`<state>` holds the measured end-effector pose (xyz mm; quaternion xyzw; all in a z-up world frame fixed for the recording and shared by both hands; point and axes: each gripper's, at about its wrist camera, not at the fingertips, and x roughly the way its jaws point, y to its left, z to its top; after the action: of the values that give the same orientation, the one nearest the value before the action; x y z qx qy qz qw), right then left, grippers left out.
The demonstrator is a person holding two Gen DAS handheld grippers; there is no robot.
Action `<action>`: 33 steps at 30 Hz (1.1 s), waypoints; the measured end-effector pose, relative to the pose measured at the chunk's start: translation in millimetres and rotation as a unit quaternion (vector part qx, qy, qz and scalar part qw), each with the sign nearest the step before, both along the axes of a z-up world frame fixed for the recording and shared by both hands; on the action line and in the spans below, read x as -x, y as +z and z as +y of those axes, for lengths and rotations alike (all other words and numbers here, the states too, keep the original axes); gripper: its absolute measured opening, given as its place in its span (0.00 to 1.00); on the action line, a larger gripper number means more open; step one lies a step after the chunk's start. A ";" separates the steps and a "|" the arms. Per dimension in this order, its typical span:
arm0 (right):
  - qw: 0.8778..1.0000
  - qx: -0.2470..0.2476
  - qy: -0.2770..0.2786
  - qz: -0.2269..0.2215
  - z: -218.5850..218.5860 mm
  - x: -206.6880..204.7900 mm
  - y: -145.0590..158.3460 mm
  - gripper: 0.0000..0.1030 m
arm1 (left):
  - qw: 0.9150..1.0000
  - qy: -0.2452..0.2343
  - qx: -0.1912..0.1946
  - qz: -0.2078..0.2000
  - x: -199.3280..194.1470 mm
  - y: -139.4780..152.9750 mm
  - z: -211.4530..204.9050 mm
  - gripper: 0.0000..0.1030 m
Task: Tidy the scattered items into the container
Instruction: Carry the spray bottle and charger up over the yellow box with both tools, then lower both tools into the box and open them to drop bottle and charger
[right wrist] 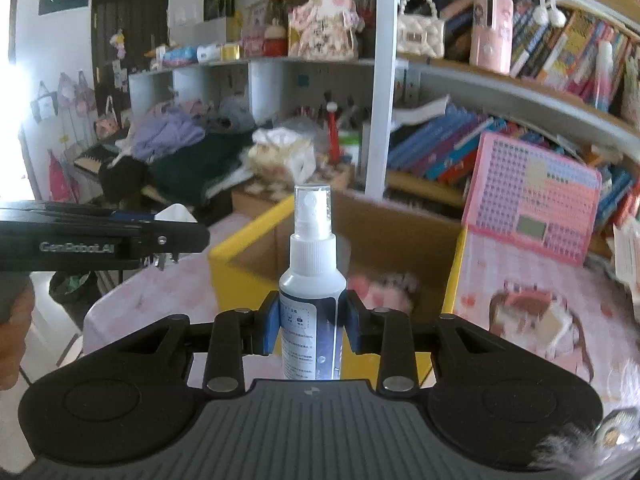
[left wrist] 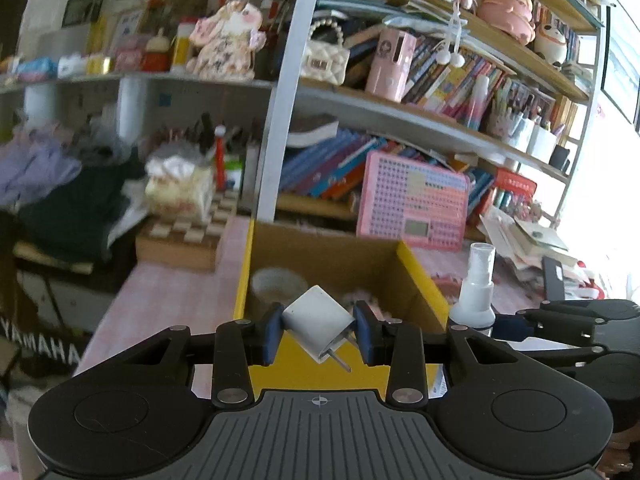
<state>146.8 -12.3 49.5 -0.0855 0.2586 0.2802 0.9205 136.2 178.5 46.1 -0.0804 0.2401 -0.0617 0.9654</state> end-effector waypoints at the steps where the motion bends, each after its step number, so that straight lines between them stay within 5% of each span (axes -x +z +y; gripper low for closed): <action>1: 1.000 -0.001 0.002 -0.006 -0.4 -8.1 2.5 0.30 | 1.000 -0.002 -0.007 -0.002 -9.4 1.8 -2.3 0.35; 8: 1.000 -0.005 0.001 -0.007 0.0 -83.4 11.1 0.30 | 0.998 -0.021 -0.047 0.025 -76.1 -6.9 -21.0 0.35; 14: 0.994 -0.043 -0.006 0.096 4.8 -169.1 -7.7 0.30 | 0.995 -0.024 -0.054 0.084 -123.1 -33.2 -32.0 0.35; 21: 0.970 -0.059 -0.032 0.232 21.9 -238.4 -50.3 0.30 | 0.989 -0.016 -0.034 0.144 -159.2 -60.3 -32.7 0.35; 33: 0.935 -0.059 -0.091 0.339 35.3 -286.6 -100.2 0.30 | 0.971 -0.017 -0.068 0.230 -201.8 -86.2 -43.9 0.35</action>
<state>433.4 23.0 -50.7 0.0925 0.5446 0.2222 0.8034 338.0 134.7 -40.1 -0.0226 0.4605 -0.0416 0.8864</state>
